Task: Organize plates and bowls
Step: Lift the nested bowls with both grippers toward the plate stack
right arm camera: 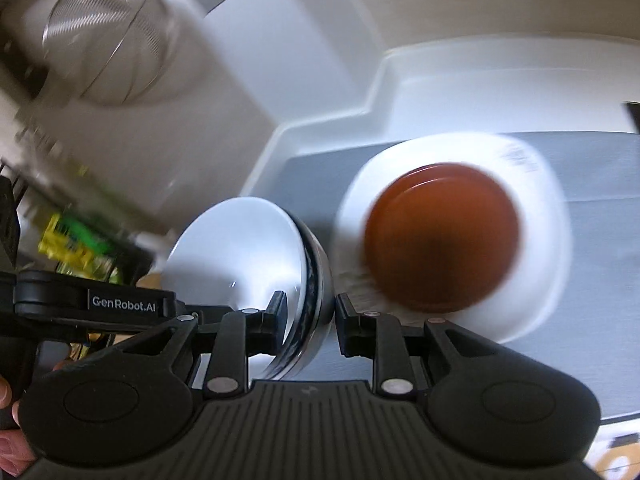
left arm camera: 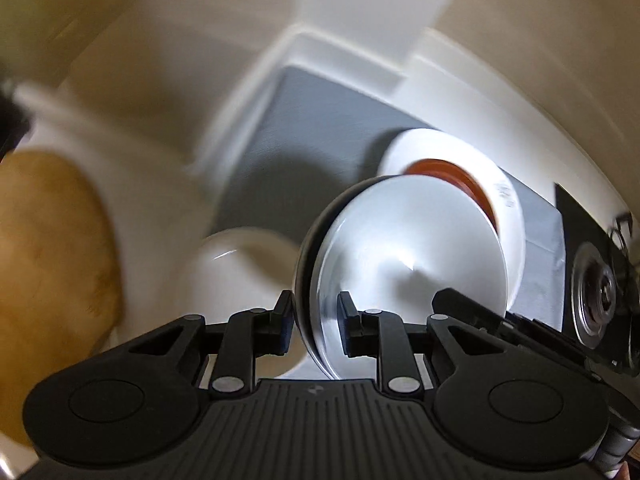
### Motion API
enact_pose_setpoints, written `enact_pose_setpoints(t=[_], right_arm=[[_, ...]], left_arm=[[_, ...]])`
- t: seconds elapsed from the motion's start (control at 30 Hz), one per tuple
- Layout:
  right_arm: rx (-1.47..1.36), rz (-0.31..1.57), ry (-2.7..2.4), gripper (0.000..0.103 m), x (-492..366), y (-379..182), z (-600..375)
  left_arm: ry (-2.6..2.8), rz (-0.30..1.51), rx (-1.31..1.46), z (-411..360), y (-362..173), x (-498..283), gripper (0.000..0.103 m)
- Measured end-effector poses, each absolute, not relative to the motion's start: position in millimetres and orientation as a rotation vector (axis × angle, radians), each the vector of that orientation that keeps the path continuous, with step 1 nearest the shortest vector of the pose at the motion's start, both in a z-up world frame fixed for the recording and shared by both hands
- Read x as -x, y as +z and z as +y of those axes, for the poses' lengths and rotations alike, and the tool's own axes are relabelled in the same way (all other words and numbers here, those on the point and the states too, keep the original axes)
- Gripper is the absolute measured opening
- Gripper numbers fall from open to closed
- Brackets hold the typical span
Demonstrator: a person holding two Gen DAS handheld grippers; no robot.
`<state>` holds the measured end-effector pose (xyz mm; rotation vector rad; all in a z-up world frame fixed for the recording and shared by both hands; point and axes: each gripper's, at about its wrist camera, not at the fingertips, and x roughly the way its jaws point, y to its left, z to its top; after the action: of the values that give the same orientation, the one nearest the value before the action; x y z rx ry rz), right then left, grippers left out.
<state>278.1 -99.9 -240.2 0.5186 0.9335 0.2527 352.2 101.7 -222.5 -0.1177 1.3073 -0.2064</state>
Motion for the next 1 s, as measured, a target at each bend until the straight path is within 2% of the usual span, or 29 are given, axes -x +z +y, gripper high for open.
enact_pose_setpoints(t=[0.4, 1.0], right_arm=[[-0.447, 0.904, 0.382, 0.028, -295.6, -205.7, -64.0], [-0.359, 1.028, 0.362, 0.028, -300.0, -266.4, -31.8]], left_arm=[[-0.163, 1.290, 0.268, 173.0, -186.9, -334.9, 0.023], [-0.148, 1.441, 0.300, 192.9, -256.5, -343.5, 0.025]])
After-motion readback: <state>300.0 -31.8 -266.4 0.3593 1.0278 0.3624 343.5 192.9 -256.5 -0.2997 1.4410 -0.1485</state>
